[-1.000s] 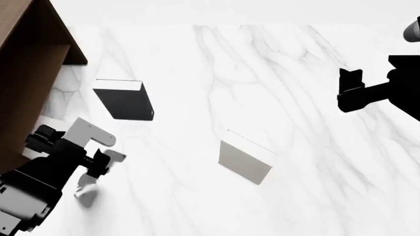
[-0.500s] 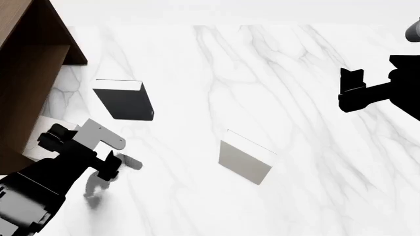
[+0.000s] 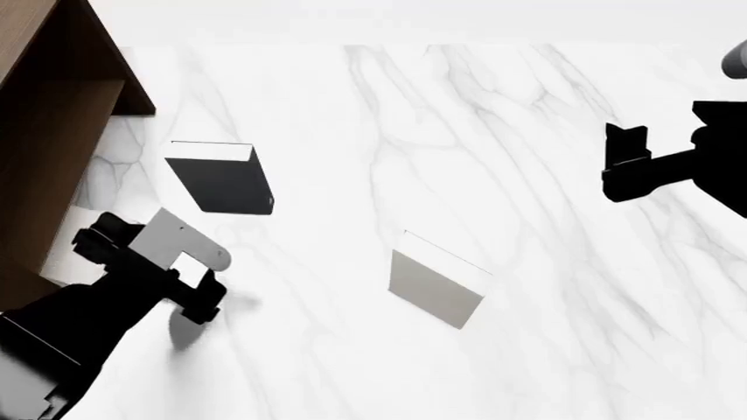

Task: Pick up the book on the right and place it under the cabinet shelf.

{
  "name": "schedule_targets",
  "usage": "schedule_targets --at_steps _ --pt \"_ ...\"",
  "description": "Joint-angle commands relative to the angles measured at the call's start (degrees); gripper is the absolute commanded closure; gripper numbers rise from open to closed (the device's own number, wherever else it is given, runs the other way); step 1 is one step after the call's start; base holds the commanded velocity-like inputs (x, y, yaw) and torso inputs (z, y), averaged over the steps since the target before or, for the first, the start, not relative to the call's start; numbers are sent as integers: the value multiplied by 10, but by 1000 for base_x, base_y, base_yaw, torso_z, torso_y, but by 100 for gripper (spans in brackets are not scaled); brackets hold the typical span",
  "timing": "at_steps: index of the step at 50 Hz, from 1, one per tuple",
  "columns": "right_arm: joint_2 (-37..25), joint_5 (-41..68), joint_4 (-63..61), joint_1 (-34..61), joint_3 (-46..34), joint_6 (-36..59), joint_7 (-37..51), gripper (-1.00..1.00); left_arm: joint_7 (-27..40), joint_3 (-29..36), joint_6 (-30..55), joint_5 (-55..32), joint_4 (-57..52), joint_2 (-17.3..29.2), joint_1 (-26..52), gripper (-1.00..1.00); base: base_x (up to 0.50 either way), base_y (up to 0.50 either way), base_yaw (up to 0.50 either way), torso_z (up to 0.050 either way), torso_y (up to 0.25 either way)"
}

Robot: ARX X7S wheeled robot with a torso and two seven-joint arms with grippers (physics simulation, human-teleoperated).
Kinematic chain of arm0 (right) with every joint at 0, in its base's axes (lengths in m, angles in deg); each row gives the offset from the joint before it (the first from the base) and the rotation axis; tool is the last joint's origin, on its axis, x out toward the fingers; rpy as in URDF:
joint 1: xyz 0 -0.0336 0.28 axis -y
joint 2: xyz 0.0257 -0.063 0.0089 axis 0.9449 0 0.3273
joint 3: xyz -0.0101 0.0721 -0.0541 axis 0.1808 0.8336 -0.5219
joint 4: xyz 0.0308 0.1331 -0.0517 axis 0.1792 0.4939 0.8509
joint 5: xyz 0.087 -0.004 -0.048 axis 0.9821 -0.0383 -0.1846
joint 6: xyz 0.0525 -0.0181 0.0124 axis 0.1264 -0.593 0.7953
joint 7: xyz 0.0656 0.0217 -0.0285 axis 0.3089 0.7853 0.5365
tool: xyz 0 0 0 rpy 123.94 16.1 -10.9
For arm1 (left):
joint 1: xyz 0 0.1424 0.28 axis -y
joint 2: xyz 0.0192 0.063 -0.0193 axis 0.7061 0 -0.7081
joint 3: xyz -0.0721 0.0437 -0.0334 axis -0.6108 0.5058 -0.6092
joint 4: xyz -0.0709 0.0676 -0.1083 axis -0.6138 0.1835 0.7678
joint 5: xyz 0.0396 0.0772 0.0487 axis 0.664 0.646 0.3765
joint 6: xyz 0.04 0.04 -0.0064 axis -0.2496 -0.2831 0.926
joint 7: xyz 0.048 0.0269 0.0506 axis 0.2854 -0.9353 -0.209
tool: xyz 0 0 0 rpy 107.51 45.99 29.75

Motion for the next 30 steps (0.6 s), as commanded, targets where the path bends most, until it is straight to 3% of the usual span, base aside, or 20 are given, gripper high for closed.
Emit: schedule_targets --at_steps 1,30 --pt "-5 1 -1 -6 2 -5 0 -100 6 -15 9 -21 -53 15 -12 -100 0 0 0 0 0" --pt "12 -3 9 6 1 -2 2 -100 49 -105 1 -99 -212 60 -41 -100 0 0 0 0 0"
